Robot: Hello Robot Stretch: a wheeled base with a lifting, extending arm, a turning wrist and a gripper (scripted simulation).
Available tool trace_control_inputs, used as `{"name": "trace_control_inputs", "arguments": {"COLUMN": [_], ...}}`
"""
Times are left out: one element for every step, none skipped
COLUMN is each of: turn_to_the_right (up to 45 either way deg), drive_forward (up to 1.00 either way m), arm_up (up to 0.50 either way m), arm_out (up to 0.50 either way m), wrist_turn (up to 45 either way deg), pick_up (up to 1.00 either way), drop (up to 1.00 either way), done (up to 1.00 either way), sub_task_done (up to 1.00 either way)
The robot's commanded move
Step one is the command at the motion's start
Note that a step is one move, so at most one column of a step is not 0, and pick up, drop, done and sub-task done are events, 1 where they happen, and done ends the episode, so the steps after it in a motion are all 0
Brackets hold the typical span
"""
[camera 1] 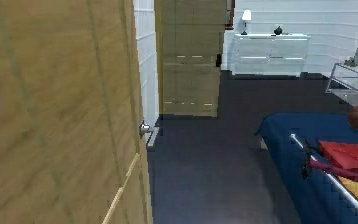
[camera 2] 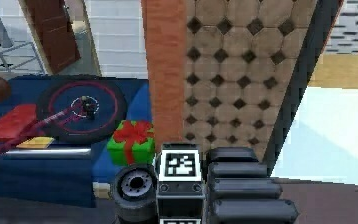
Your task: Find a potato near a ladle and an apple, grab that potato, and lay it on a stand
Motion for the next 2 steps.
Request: {"name": "trace_control_inputs", "arguments": {"turn_to_the_right": [12.0, 0.0], "drive_forward": [0.0, 1.0], "arm_up": [0.0, 0.0], "arm_out": [0.0, 0.0], "wrist_turn": [0.0, 0.0], "pick_up": [0.0, 0.0], "drop": [0.0, 0.0], "done": [0.0, 0.0], "sub_task_done": [0.0, 0.0]}}
